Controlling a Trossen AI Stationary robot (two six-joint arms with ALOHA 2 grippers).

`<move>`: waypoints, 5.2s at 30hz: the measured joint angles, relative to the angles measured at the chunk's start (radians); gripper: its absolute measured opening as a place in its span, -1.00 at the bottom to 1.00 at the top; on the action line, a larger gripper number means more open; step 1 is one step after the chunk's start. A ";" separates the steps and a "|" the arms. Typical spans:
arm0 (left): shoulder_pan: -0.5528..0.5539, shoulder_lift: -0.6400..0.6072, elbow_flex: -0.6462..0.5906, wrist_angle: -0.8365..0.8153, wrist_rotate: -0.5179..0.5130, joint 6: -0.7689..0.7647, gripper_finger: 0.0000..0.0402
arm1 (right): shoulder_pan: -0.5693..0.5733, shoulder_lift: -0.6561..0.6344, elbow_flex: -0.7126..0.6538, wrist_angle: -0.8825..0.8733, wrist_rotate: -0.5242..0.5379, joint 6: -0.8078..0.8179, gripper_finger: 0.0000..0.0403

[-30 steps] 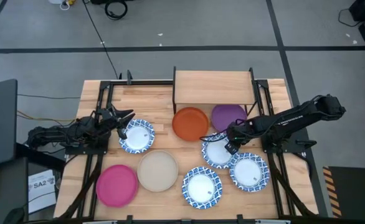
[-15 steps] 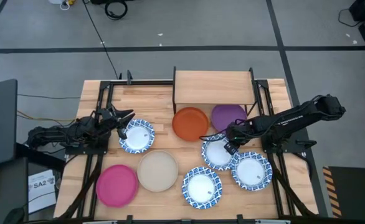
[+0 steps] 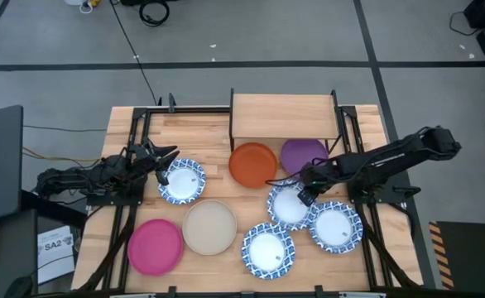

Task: Place and stack plates onto a shelf
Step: Put the white plate on the shelf

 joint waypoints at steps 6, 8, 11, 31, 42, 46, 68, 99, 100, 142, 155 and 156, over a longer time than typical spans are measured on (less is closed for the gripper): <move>0.000 0.000 0.000 0.000 0.000 0.000 -0.49 | -0.001 -0.066 0.000 0.000 -0.004 0.019 -0.62; 0.000 0.000 0.000 0.000 0.000 0.000 -0.49 | -0.001 -0.089 0.000 0.000 0.002 0.028 -0.63; 0.000 0.000 0.000 0.000 0.000 0.000 -0.49 | -0.001 -0.120 0.000 0.000 0.008 0.029 -0.67; 0.000 0.000 0.000 0.000 0.000 0.000 -0.49 | -0.041 -0.157 0.062 -0.023 0.010 -0.010 -0.86; 0.000 0.000 0.000 0.000 0.000 0.000 -0.49 | -0.139 -0.157 0.319 -0.166 0.011 -0.149 -0.88; 0.000 0.000 0.000 0.000 0.000 0.000 -0.49 | -0.194 -0.156 0.417 -0.167 0.015 -0.214 -0.89; 0.000 0.000 0.000 0.000 0.000 0.000 -0.49 | -0.611 0.029 0.614 0.157 -0.025 -0.346 -0.89; 0.000 0.000 0.000 0.000 0.000 -0.001 -0.49 | -0.812 0.358 0.615 0.335 -0.161 -0.334 -0.88; 0.000 0.000 0.000 0.000 0.000 -0.001 -0.49 | -0.812 0.358 0.615 0.335 -0.161 -0.334 -0.87; 0.000 0.000 0.000 0.000 0.000 -0.001 -0.49 | -0.813 0.356 0.614 0.371 -0.171 -0.335 -0.54; 0.000 0.000 0.000 0.000 0.000 -0.001 -0.49 | -0.813 0.356 0.614 0.389 -0.172 -0.362 -0.17; 0.000 0.000 0.000 0.000 0.000 -0.001 -0.49 | -0.813 0.356 0.614 0.389 -0.172 -0.363 -0.14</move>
